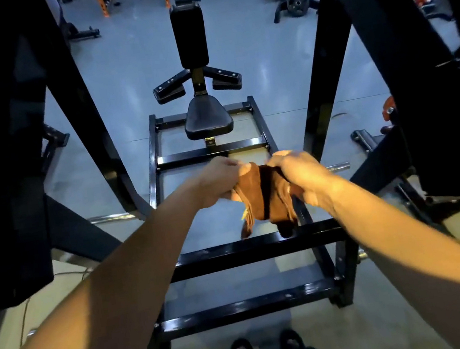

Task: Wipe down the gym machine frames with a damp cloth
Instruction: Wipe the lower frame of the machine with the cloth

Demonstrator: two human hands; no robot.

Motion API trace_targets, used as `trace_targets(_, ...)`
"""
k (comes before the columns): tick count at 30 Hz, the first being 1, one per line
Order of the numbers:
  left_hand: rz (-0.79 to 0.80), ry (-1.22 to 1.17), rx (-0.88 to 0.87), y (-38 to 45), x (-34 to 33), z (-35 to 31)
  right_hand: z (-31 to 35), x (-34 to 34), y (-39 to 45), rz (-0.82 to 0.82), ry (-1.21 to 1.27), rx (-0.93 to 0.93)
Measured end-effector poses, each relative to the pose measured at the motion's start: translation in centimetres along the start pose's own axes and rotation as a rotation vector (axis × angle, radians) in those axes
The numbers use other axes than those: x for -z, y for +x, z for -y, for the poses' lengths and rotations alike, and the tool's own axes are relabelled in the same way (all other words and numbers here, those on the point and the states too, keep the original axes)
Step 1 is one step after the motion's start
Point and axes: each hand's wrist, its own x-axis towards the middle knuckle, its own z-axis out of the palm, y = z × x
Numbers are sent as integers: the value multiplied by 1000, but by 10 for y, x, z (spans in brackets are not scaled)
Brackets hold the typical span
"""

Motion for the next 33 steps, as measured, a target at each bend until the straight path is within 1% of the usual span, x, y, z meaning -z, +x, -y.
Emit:
trace_targets(2, 14, -58, 8, 1, -10, -2, -3, -9, -5, 90, 85, 36)
trace_targets(5, -22, -138, 42, 9, -20, -2, -2, -6, -18, 217, 158, 2)
trace_targets(6, -18, -125, 19, 9, -22, -2, -2, 0, -18, 214, 156, -4)
trace_targets(7, -17, -126, -6, 11, -23, 1, -2, 8, -19, 158, 144, -6)
trace_targets(9, -19, -140, -28, 11, -21, 5, -7, 26, -10, -78, 103, 24)
trace_targets(10, -3, -142, -35, 11, -20, 5, -12, 36, -4, -171, 85, 50)
trace_targets(11, 17, -153, -42, 12, -19, 6, -16, 43, -1, -190, 67, 56)
trace_targets(12, 44, -151, -46, 10, -19, 3, -19, 50, 3, -139, 40, 47)
trace_targets(15, 94, -140, -28, 4, -21, -7, -24, 59, 7, 200, 4, -48)
trace_targets(16, 107, -125, -20, 2, -20, -9, -25, 60, 10, 273, 0, -46)
trace_targets(17, 121, -120, -12, 1, -19, -10, -24, 61, 11, 289, -8, -30)
trace_targets(20, 133, -57, -14, -3, -12, -10, -21, 62, 12, 173, -9, 62)
trace_targets(22, 84, -6, -30, -2, -8, -8, -19, 61, 8, 103, -44, 161)
trace_targets(25, -42, 187, -67, -3, -8, -5, -18, 57, 1, -46, -293, 389)
trace_targets(27, -91, 277, -92, -4, -11, 1, -23, 54, -1, -63, -401, 496)
trace_targets(30, -188, 284, -144, -3, -13, 7, -27, 53, -6, -109, -409, 567)
trace_targets(33, -225, 250, -145, -1, -13, 9, -33, 53, -7, -158, -430, 555)
